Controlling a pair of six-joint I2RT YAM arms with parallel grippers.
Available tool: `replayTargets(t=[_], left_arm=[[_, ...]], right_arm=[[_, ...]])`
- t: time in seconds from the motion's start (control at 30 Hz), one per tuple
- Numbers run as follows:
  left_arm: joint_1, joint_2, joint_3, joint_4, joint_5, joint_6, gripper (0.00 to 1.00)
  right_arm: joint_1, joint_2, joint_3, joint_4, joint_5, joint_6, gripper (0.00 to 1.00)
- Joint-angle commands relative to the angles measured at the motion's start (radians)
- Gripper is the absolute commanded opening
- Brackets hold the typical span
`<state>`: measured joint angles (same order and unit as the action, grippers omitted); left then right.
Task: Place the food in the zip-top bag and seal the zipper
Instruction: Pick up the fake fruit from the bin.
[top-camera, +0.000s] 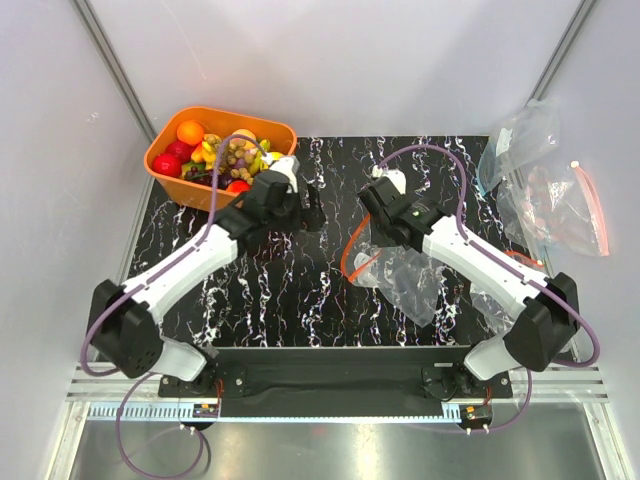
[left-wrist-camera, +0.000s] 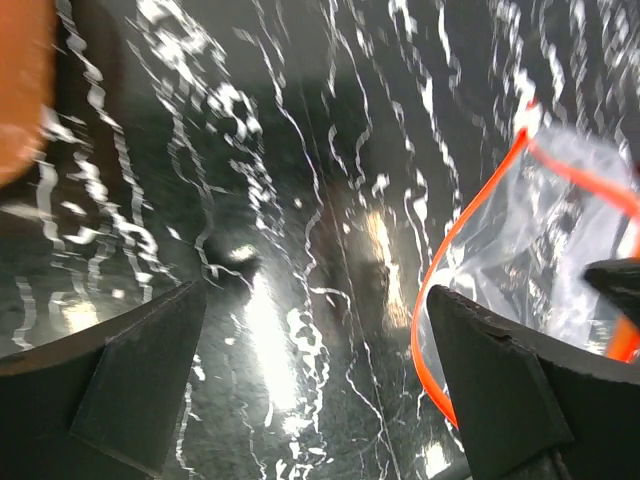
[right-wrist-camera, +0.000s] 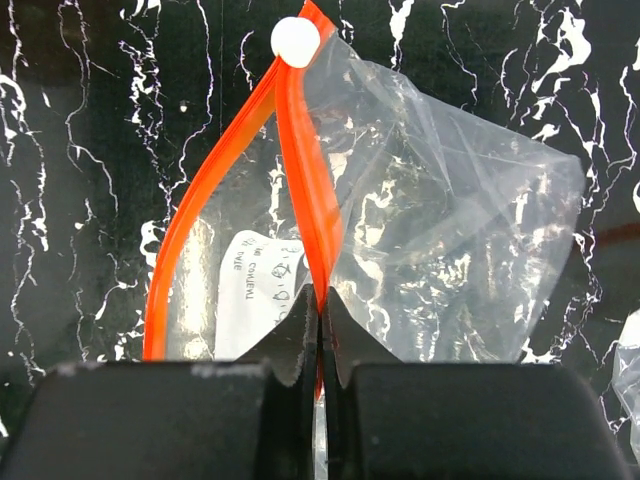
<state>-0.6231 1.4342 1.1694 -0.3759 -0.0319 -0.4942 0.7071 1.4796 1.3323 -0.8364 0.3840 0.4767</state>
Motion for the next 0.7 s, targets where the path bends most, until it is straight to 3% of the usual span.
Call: replayTargets(t=[0.0, 0.2, 0.43, 0.67], left_arm=[[0.072, -0.080, 0.015, -0.033, -0.073, 0.017, 0.99], [0.221, -0.142, 0.075, -0.097, -0.322, -0.012, 0.99], [0.388, -0.106, 0.160, -0.089, -0.310, 0.002, 0.99], [0.532, 0.009, 0.256, -0.084, -0.191, -0.010, 0.99]], right_arm=[[0.005, 0.007, 0.007, 0.042, 0.024, -0.030, 0.00], [0.005, -0.001, 0.005, 0.066, 0.007, -0.046, 0.00], [0.005, -0.010, 0.028, 0.042, -0.010, -0.064, 0.00], [0.005, -0.021, 0.034, 0.025, -0.027, -0.070, 0.00]])
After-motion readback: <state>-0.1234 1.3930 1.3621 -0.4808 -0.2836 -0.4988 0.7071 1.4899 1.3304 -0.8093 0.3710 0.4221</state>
